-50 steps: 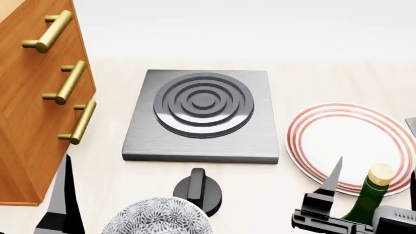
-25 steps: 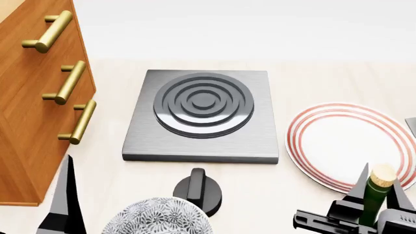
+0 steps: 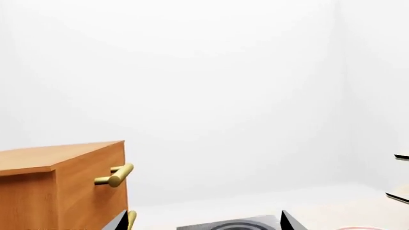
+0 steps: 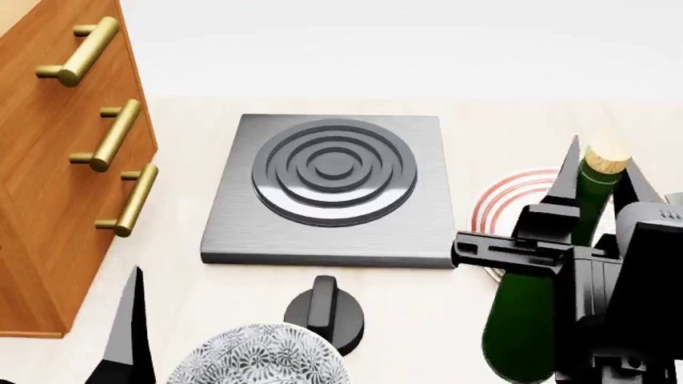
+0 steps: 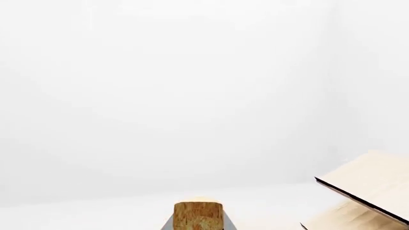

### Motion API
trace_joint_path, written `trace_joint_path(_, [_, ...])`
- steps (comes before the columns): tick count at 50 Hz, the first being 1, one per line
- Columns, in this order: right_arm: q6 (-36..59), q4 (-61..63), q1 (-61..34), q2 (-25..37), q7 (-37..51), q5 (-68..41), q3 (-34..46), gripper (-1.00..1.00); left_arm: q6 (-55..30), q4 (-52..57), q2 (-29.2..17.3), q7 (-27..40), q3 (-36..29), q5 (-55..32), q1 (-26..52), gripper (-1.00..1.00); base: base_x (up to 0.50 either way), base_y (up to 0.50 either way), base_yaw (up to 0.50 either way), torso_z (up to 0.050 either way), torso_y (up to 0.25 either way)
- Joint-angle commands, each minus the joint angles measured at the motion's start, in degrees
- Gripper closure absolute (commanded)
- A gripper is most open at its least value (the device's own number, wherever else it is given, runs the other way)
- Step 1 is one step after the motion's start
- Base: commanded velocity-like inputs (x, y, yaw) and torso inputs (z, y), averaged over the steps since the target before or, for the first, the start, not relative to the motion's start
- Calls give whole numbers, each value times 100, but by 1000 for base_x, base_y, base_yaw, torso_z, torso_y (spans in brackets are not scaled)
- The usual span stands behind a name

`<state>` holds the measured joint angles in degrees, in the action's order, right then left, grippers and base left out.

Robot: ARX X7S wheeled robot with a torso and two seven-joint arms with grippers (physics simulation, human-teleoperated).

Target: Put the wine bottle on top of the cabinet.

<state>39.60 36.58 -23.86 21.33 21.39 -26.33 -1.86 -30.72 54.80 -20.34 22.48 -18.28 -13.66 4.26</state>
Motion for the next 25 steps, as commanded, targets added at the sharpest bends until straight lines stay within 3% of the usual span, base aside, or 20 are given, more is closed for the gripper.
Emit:
trace_joint_path(1, [686, 54, -1174, -43, -223, -272, 491, 100, 17, -113, -68, -74, -181, 9, 25, -100, 0, 0, 0, 0, 0])
trace_joint_path(11, [701, -341, -1907, -309, -462, -177, 1254, 100, 108, -376, -37, -74, -508, 197, 3, -100, 0, 0, 0, 0, 1])
trace_joint_path(25, [745, -401, -2230, -516, -452, -242, 1458, 100, -345, -513, 40, -335, -1247, 326, 422, -100, 0, 0, 0, 0, 1])
